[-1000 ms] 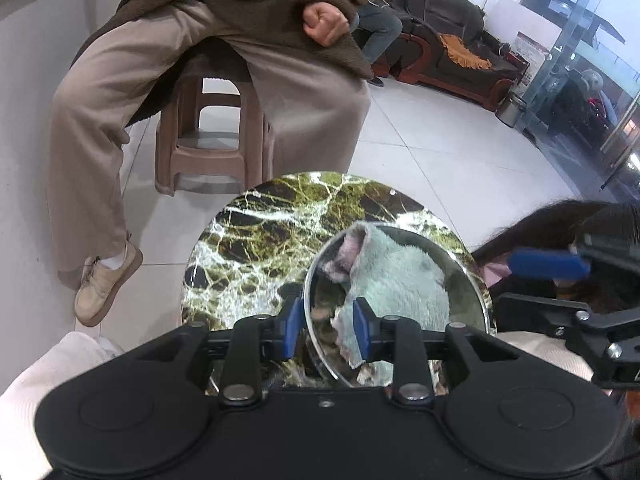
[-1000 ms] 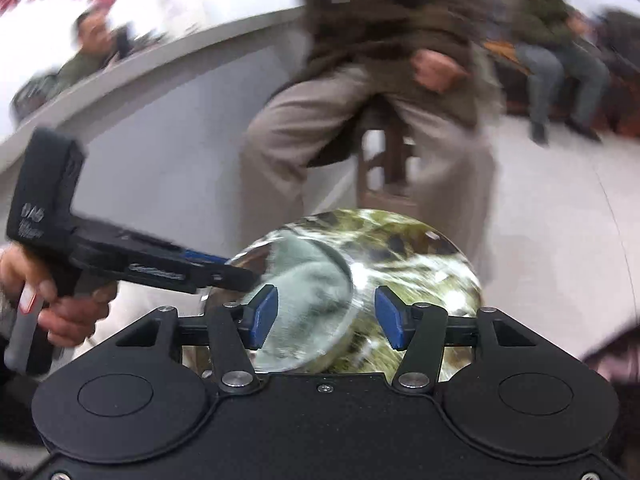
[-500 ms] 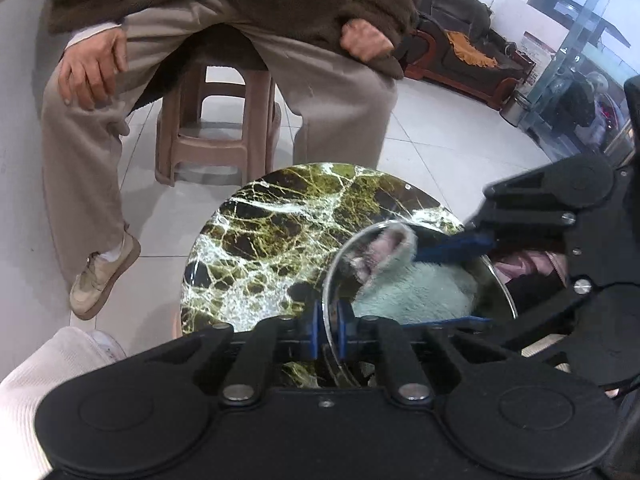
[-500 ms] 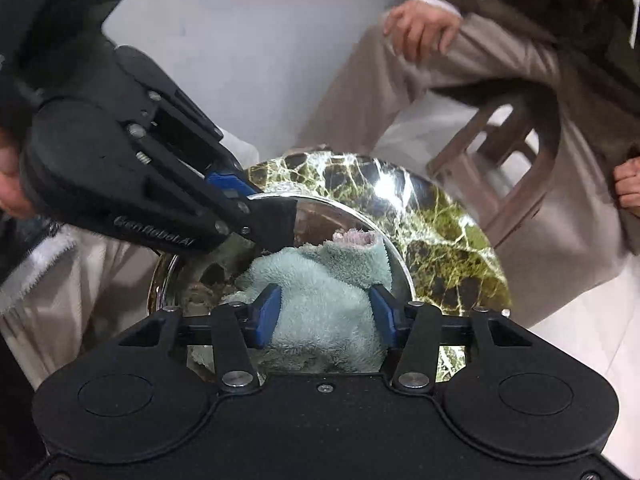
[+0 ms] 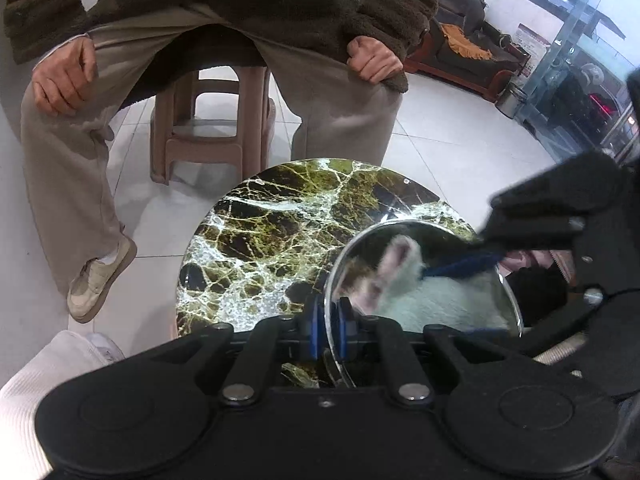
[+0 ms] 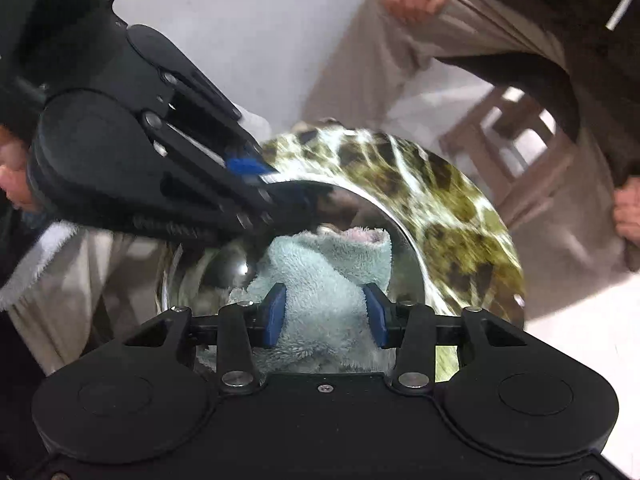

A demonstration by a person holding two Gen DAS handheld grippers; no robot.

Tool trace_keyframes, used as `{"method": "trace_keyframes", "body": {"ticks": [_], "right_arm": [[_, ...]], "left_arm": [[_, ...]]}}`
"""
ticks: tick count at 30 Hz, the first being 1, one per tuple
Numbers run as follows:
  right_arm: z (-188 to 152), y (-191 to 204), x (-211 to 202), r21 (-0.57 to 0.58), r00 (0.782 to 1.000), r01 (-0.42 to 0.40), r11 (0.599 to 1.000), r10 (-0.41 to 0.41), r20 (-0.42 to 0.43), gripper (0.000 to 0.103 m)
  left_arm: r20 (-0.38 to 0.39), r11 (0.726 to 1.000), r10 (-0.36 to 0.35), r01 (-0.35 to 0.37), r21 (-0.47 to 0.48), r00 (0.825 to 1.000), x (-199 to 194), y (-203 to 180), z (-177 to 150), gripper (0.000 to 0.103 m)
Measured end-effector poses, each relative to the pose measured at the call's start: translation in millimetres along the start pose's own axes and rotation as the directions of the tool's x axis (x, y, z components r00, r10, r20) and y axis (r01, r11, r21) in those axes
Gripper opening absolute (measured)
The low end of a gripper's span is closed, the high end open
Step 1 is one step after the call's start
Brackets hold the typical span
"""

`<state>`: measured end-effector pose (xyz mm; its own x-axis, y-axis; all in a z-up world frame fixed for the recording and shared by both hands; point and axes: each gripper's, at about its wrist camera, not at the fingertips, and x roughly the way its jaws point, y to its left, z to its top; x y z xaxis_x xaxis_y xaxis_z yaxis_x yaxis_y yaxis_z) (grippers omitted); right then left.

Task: Clean bowl
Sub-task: 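Hold the bowl rim with the left gripper while the right gripper presses the towel along the inner wall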

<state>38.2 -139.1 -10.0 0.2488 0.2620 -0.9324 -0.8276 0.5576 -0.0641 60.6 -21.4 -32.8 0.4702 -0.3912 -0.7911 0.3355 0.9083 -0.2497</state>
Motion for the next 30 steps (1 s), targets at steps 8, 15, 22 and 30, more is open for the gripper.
{"method": "trace_keyframes", "body": {"ticks": [8,15,22,30], "right_arm": [[17,8,11,-0.012,0.998,-0.051,0.999,0.051,0.033,0.041],[1,1,5,0.009,1.000,-0.011,1.000,0.011,-0.005,0.042],[16,13,8,-0.050,1.000,-0.015,0.999,0.016,0.018,0.042],[7,4,9,-0.067,0.999,0.035,0.997,-0.038,-0.039,0.042]], "left_arm": [[-0.008,0.999,0.024,-0.024,0.021,1.000,1,-4,3,0.010],[-0.014,0.999,0.025,-0.025,0.030,1.000,4,-8,3,0.010],[-0.022,0.998,0.031,-0.029,0.053,0.999,6,-11,5,0.011],[-0.024,0.998,0.025,-0.024,0.050,0.999,6,-10,7,0.011]]}}
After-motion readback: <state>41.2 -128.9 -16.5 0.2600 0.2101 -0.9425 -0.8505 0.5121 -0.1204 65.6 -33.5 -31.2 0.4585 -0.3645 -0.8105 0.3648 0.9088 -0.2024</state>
